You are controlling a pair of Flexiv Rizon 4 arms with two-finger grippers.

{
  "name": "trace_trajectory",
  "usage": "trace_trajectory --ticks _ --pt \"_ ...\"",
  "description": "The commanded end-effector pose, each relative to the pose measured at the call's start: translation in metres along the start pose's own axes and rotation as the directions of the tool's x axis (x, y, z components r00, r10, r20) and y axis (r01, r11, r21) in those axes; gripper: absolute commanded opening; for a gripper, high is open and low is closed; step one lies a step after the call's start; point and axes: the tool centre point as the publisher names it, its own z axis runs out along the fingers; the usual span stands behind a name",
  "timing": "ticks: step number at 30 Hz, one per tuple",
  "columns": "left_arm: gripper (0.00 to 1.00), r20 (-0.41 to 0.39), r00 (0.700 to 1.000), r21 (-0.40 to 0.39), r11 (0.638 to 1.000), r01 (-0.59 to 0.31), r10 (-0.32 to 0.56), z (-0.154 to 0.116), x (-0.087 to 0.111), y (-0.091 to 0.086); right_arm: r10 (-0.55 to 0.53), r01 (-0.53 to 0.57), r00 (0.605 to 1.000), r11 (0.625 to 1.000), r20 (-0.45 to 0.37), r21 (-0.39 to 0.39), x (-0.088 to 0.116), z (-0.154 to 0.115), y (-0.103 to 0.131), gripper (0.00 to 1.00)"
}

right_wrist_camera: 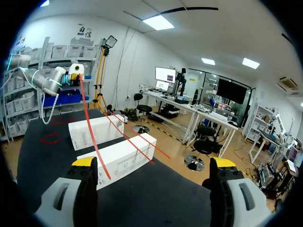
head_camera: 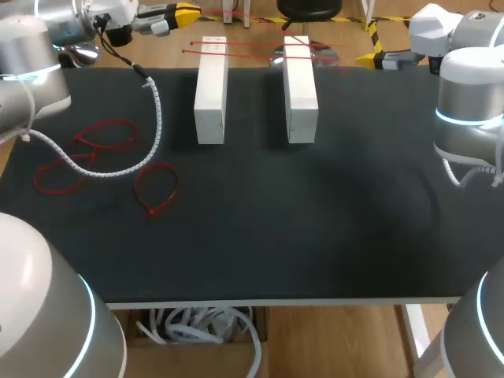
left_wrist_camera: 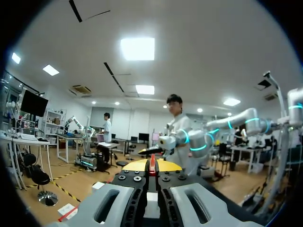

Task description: Grab the tape and strap the tape.

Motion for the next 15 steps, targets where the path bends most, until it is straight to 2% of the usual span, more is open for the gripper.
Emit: trace_trajectory --ticks 1,7,15 --pt "0.0 0.214 0.977 0.006 1.0 -0.012 0.01 0.004 0.009 -0.008 0.0 0.0 1.0 1.0 0.0 0.0 0.0 0.0 0.0 1.0" --pt "0.0 0.205 0.979 0.036 0.999 -0.024 0.017 0.008 0.012 -0.017 0.0 0.0 1.0 1.0 0.0 0.0 0.0 0.0 0.0 1.0" --pt "0.0 0.187 0.981 0.1 0.995 0.029 -0.048 0.009 0.013 -0.027 0.0 0.0 1.0 1.0 0.0 0.0 0.0 0.0 0.0 1.0"
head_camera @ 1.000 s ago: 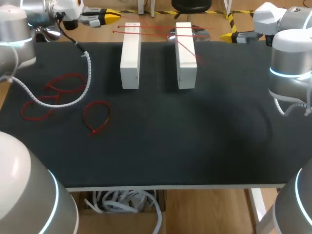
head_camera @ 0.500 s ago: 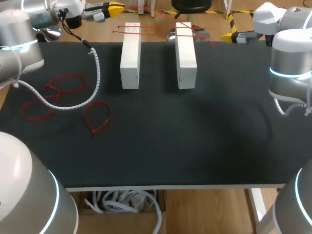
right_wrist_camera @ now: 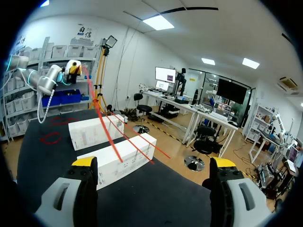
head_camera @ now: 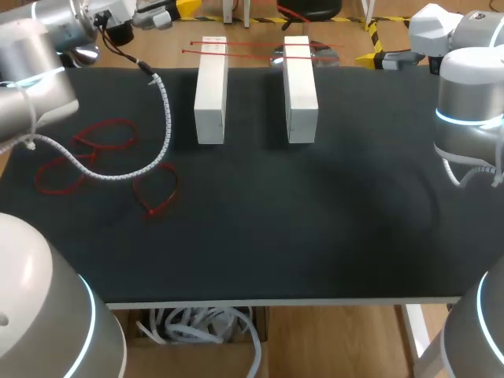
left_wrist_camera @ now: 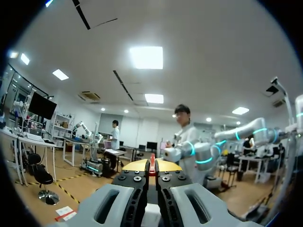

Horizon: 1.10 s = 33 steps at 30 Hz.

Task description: Grab the tape and strap the tape.

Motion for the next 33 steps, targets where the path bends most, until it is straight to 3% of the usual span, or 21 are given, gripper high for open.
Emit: trace_trajectory --ticks 1,18,33 --pt "0.0 0.092 0.996 0.02 1.0 0.008 -0.01 0.001 0.005 -0.001 0.0 0.0 1.0 1.0 0.0 0.0 0.0 0.0 0.0 1.0" --pt "0.0 -0.077 0.988 0.076 0.989 -0.129 0.135 0.018 0.008 -0.007 0.0 0.0 1.0 1.0 0.0 0.0 0.0 0.0 0.0 1.0" --pt "0.0 -0.171 0.971 0.092 0.984 -0.15 0.164 0.024 0.009 -0.01 0.0 0.0 1.0 1.0 0.0 0.0 0.0 0.0 0.0 1.0"
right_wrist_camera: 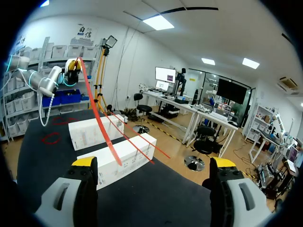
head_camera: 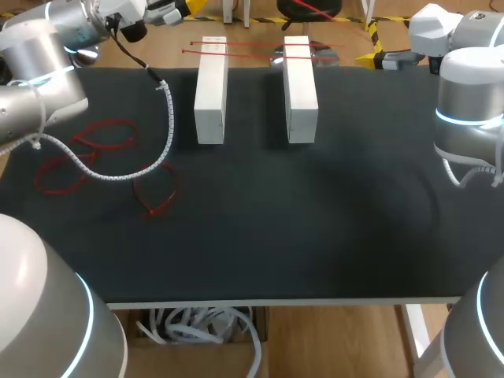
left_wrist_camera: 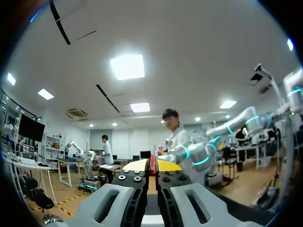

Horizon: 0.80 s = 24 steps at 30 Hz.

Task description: Grab the tape and strap the tape.

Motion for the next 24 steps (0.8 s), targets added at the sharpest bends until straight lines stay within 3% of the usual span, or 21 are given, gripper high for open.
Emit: trace_trajectory --ticks 1,24 --pt "0.0 -0.056 0.998 0.008 1.0 0.001 -0.001 -0.0006 -0.0064 0.0019 0.0 0.0 1.0 1.0 0.0 0.0 -0.0001 0.0001 0.0 1.0" --pt "0.0 -0.018 0.999 -0.018 0.999 0.031 -0.031 -0.0069 -0.0048 0.0052 0.0 0.0 1.0 1.0 0.0 0.0 -0.0001 0.0001 0.0 1.0"
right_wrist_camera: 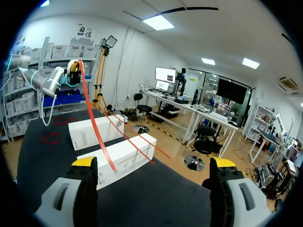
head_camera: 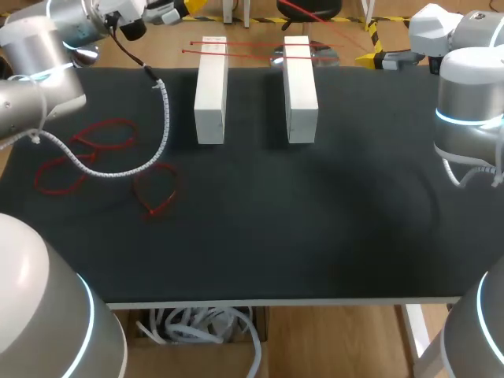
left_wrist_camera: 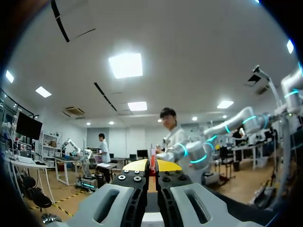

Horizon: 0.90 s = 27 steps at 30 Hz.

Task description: Grab the tape and strap the tape.

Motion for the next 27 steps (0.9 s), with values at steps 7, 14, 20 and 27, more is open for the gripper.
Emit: trace_trajectory --ticks 7,14,20,27 --pt "0.0 -0.006 0.999 -0.031 0.999 0.042 -0.042 -0.0044 0.0056 0.0034 0.0 0.0 1.0 1.0 0.0 0.0 -0.0001 0.0002 0.0 1.0" --pt "0.0 -0.014 0.999 -0.034 0.998 0.049 -0.05 -0.005 0.0079 0.0047 0.0 0.0 1.0 1.0 0.0 0.0 -0.0001 0.0002 0.0 1.0" --pt "0.0 -0.004 0.998 -0.044 0.997 0.063 -0.063 -0.0058 0.0084 0.0042 0.0 0.0 1.0 1.0 0.0 0.0 -0.0001 0.0002 0.0 1.0" --pt "0.0 -0.004 0.998 -0.044 0.997 0.063 -0.063 -0.0058 0.0084 0.0042 0.0 0.0 1.0 1.0 0.0 0.0 -0.0001 0.0002 0.0 1.0"
